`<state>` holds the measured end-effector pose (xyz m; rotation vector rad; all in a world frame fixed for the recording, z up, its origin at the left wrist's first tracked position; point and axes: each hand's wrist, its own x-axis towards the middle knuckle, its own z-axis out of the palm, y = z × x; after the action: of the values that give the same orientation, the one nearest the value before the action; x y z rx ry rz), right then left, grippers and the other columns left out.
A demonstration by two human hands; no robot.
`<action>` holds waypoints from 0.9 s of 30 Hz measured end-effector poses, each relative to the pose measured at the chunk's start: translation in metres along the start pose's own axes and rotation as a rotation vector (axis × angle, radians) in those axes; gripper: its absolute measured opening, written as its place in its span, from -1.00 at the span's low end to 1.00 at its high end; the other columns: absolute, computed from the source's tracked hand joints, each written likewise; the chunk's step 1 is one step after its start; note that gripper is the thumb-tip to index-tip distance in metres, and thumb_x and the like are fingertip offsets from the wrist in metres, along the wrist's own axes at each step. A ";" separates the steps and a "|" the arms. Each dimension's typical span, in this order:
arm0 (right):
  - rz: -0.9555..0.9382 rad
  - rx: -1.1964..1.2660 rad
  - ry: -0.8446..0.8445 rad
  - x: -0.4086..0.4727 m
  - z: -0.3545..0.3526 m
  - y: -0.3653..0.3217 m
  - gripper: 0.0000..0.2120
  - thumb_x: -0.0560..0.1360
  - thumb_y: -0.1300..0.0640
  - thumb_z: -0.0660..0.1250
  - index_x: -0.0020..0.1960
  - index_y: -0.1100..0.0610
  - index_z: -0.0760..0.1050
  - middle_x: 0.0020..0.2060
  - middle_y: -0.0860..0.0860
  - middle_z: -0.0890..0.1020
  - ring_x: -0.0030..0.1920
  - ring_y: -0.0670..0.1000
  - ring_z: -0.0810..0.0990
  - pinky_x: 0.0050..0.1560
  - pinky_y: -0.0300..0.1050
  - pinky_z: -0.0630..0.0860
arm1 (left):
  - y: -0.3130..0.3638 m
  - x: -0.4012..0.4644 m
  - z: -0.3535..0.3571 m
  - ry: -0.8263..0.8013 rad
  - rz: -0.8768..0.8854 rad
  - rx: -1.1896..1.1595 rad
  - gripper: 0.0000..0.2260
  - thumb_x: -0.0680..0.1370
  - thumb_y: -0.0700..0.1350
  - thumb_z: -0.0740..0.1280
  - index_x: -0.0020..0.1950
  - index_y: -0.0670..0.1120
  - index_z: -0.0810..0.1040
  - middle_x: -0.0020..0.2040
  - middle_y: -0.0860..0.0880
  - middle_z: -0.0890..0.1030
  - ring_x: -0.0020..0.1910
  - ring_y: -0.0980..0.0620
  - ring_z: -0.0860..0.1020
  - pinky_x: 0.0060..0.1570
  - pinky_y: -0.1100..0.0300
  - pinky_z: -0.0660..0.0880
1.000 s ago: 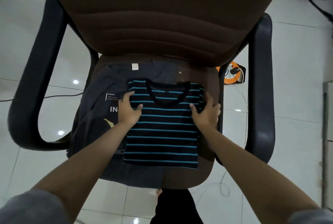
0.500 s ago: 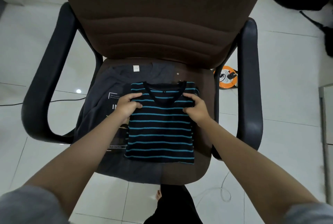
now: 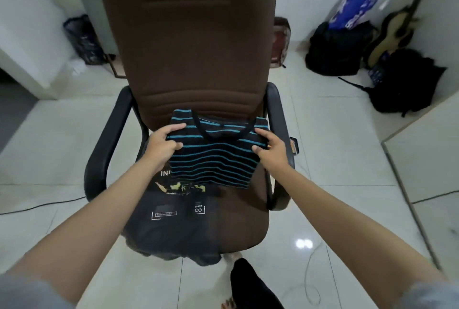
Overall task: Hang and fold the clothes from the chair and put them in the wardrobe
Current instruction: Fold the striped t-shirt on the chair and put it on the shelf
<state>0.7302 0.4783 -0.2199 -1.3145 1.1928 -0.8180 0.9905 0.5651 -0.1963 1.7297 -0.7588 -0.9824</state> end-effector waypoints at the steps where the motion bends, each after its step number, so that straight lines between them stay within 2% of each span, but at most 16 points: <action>1: -0.037 0.005 0.016 -0.010 -0.011 -0.017 -0.53 0.44 0.44 0.36 0.29 0.12 0.49 0.16 0.00 0.52 0.18 0.03 0.55 0.19 -0.06 0.53 | 0.019 -0.008 0.000 -0.021 0.039 -0.021 -0.50 0.41 -0.49 0.32 0.13 0.05 0.60 0.20 -0.05 0.57 0.15 -0.02 0.55 0.11 0.11 0.54; 4: -0.149 0.004 0.078 -0.033 -0.049 -0.065 -0.51 0.44 0.42 0.36 0.30 0.07 0.48 0.18 -0.02 0.51 0.19 0.01 0.53 0.20 -0.07 0.54 | 0.076 -0.031 0.007 -0.101 0.143 -0.085 -0.50 0.37 -0.52 0.33 0.16 -0.04 0.59 0.17 -0.11 0.59 0.14 -0.07 0.57 0.16 0.04 0.52; 9: -0.283 0.065 0.204 -0.068 -0.133 -0.122 -0.50 0.45 0.44 0.31 0.28 0.03 0.50 0.17 0.02 0.55 0.15 0.02 0.57 0.16 -0.05 0.56 | 0.160 -0.064 0.055 -0.279 0.270 -0.145 -0.51 0.34 -0.52 0.34 0.12 -0.05 0.60 0.11 -0.04 0.60 0.08 0.02 0.57 -0.08 0.33 0.56; 12: -0.310 0.109 0.296 -0.090 -0.191 -0.140 -0.52 0.47 0.42 0.30 0.29 0.02 0.49 0.21 0.03 0.53 0.15 -0.01 0.57 0.10 -0.14 0.58 | 0.197 -0.081 0.104 -0.391 0.354 -0.179 -0.49 0.33 -0.53 0.33 0.15 -0.08 0.58 0.05 -0.04 0.62 0.02 0.03 0.59 -0.12 0.36 0.55; 16: -0.377 0.093 0.441 -0.125 -0.278 -0.148 -0.51 0.46 0.42 0.32 0.27 0.00 0.51 0.22 0.07 0.54 0.16 0.02 0.58 0.08 -0.14 0.58 | 0.239 -0.110 0.185 -0.576 0.433 -0.191 -0.47 0.35 -0.51 0.33 0.24 -0.11 0.54 0.11 -0.08 0.61 0.04 0.00 0.59 -0.06 0.29 0.58; 19: -0.410 0.069 0.558 -0.162 -0.347 -0.154 -0.53 0.47 0.42 0.31 0.29 0.03 0.49 0.16 0.05 0.56 0.11 -0.01 0.60 0.07 -0.14 0.59 | 0.266 -0.131 0.257 -0.748 0.459 -0.194 -0.50 0.37 -0.49 0.33 0.17 -0.01 0.58 0.16 -0.08 0.59 0.09 -0.03 0.58 -0.06 0.25 0.59; 22: -0.451 0.031 0.644 -0.200 -0.418 -0.156 -0.53 0.48 0.40 0.30 0.25 -0.05 0.50 0.17 0.04 0.57 0.12 0.00 0.61 0.08 -0.10 0.59 | 0.290 -0.154 0.332 -0.894 0.510 -0.180 -0.50 0.33 -0.43 0.41 0.13 0.06 0.61 0.22 -0.10 0.57 0.16 -0.07 0.56 0.03 0.18 0.58; 27: -0.495 -0.116 0.805 -0.270 -0.537 -0.155 -0.51 0.47 0.42 0.30 0.27 -0.04 0.48 0.17 0.02 0.59 0.12 -0.04 0.61 0.12 -0.11 0.57 | 0.319 -0.215 0.454 -1.073 0.591 -0.153 -0.48 0.37 -0.42 0.40 0.19 0.08 0.57 0.24 -0.01 0.56 0.20 -0.01 0.54 0.03 0.19 0.57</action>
<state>0.1788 0.5677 0.0515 -1.4437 1.5565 -1.7711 0.4734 0.4390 0.0698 0.6455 -1.6839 -1.4529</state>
